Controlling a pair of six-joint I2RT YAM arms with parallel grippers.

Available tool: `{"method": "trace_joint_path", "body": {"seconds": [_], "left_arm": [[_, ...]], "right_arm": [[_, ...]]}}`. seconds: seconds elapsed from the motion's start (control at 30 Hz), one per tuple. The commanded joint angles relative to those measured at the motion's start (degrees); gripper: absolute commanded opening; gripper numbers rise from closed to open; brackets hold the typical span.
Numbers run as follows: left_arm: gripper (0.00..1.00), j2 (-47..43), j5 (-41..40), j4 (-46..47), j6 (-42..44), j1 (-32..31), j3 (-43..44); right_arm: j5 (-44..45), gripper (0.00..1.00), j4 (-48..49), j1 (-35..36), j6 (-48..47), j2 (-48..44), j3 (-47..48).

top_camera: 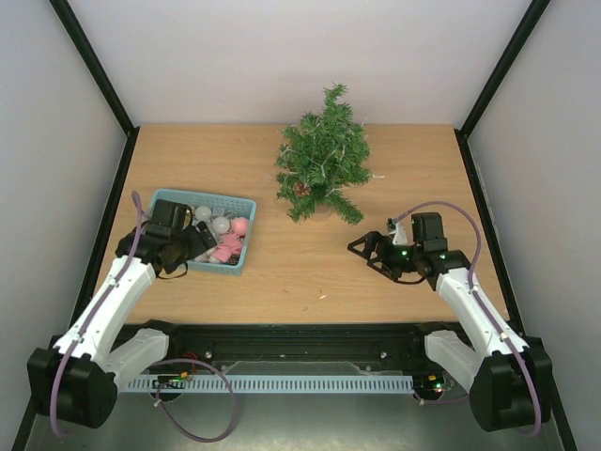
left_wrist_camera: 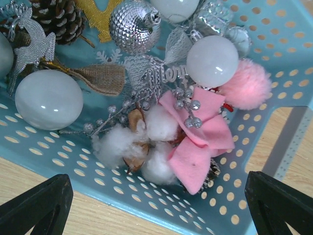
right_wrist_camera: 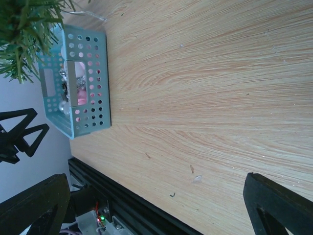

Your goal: Decorate the small christmas tree

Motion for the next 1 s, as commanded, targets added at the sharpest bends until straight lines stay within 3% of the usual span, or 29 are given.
{"method": "trace_joint_path", "body": {"seconds": [0.0,0.3,0.5,0.7,0.97], "left_arm": [[0.99,2.83,0.49,0.96,1.54,0.71,-0.38],[0.99,9.64,3.74,4.26,0.86,2.53,0.54],[0.65,14.16,6.56,8.57,0.23,4.03,-0.12],[0.44,17.66,7.26,12.17,-0.42,4.15,-0.12],[0.33,21.52,8.21,14.41,0.0,4.15,0.4]], "right_arm": [[-0.35,0.99,0.12,0.14,0.14,1.44,0.69],[-0.48,0.99,2.82,0.14,-0.15,5.32,2.48],[-1.59,0.99,5.45,0.14,-0.08,8.28,2.62],[-2.08,0.99,5.83,0.14,-0.91,9.82,3.0],[-1.58,0.99,5.23,0.1,-1.15,8.75,2.89]]}}
